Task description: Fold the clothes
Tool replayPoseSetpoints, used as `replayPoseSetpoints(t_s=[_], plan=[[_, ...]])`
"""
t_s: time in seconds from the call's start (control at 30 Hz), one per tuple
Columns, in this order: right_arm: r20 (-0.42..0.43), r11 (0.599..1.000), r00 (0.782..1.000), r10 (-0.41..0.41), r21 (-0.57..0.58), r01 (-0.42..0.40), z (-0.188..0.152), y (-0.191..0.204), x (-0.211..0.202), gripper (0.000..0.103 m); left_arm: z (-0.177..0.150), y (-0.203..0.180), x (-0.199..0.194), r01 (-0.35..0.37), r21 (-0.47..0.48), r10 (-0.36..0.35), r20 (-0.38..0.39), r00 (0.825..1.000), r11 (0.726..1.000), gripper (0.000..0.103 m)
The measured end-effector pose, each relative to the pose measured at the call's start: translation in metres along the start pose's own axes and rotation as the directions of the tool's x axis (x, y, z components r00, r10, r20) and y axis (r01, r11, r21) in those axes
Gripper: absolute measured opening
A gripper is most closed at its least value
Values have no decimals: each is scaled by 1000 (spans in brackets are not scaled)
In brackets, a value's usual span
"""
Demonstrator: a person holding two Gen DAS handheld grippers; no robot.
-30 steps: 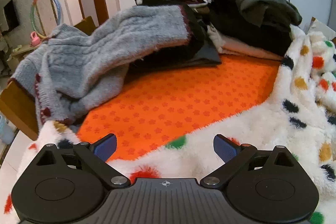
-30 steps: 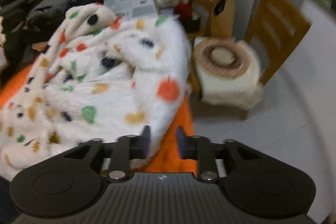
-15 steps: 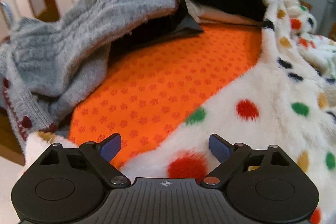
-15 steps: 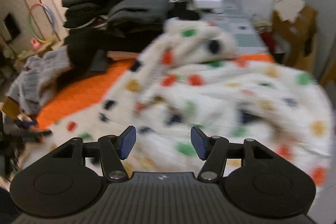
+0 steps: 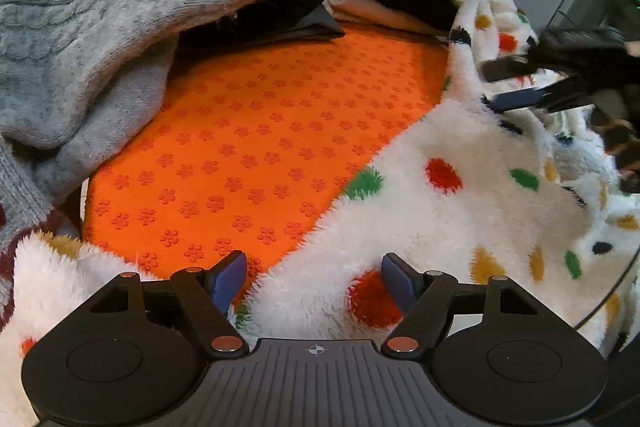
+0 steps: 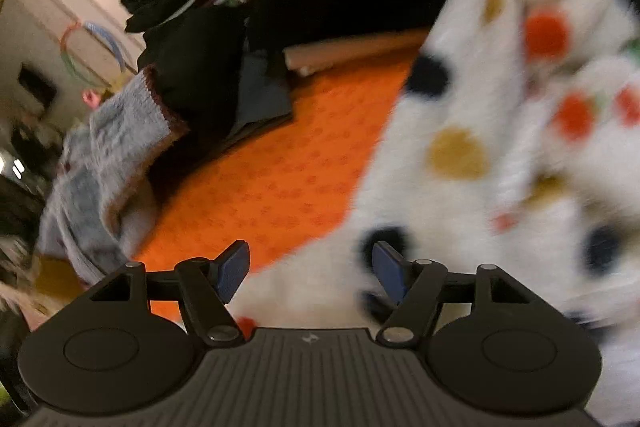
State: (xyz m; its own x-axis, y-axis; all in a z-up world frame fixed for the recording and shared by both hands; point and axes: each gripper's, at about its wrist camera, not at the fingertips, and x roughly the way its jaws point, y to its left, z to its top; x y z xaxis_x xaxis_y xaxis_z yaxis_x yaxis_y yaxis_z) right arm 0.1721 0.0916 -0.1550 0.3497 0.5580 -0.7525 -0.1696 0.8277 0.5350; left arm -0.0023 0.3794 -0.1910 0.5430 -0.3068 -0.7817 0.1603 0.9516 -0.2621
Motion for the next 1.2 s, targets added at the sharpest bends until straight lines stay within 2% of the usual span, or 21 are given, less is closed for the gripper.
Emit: replayPoseSetpoints(t_s=[0.13, 0.17, 0.3, 0.37, 0.47, 0.6, 0.7, 0.73, 0.8, 0.83, 0.87, 0.93, 1.0, 1.07, 1.2], plan=[[-38, 984, 994, -103, 145, 108, 1, 2, 29, 74, -1, 3, -2, 52, -12, -52, 4, 999, 999, 74], [-42, 976, 990, -131, 170, 137, 1, 2, 34, 74, -3, 2, -3, 67, -7, -67, -1, 998, 998, 69], [-31, 951, 975, -219, 216, 220, 2, 12, 44, 75, -10, -4, -5, 90, 21, -90, 0, 996, 996, 66], [-32, 945, 968, -250, 211, 251, 2, 18, 48, 78, -13, -7, -12, 134, 35, -134, 7, 991, 990, 37], [-34, 942, 959, -281, 179, 283, 1, 29, 55, 84, -16, -13, -23, 202, 58, -204, 18, 979, 978, 17], [-33, 939, 944, -328, 104, 329, 0, 41, 64, 89, -21, -21, -39, 288, 95, -292, 33, 956, 953, 12], [-12, 929, 931, -366, 50, 366, -5, 43, 62, 89, -22, -29, -52, 291, 145, -302, 58, 951, 945, 11], [0, 925, 925, -379, 35, 379, -7, 43, 60, 82, -22, -31, -55, 278, 156, -291, 71, 954, 948, 11], [31, 915, 914, -404, 20, 404, -11, 42, 53, 50, -21, -27, -61, 236, 142, -252, 107, 962, 961, 9], [39, 919, 919, -393, 27, 392, -11, 38, 48, 21, -20, -25, -64, 215, 133, -232, 126, 965, 968, 9], [45, 935, 935, -352, 54, 350, -11, 32, 41, 16, -18, -23, -68, 186, 119, -203, 152, 967, 975, 9], [95, 963, 965, -246, 139, 231, -11, 22, 19, 12, -12, -17, -76, 135, 86, -150, 205, 967, 987, 9], [172, 972, 970, -169, 190, 136, -9, 23, -6, 12, -4, -10, -86, 91, 42, -98, 258, 961, 995, 9], [256, 988, 961, -104, 135, 71, -4, 40, -31, 11, 7, -4, -98, 48, 16, -50, 307, 950, 999, 8], [395, 999, 919, -4, -48, 25, 19, 89, -73, 11, 37, -1, -120, -59, 29, 42, 407, 913, 998, 8]])
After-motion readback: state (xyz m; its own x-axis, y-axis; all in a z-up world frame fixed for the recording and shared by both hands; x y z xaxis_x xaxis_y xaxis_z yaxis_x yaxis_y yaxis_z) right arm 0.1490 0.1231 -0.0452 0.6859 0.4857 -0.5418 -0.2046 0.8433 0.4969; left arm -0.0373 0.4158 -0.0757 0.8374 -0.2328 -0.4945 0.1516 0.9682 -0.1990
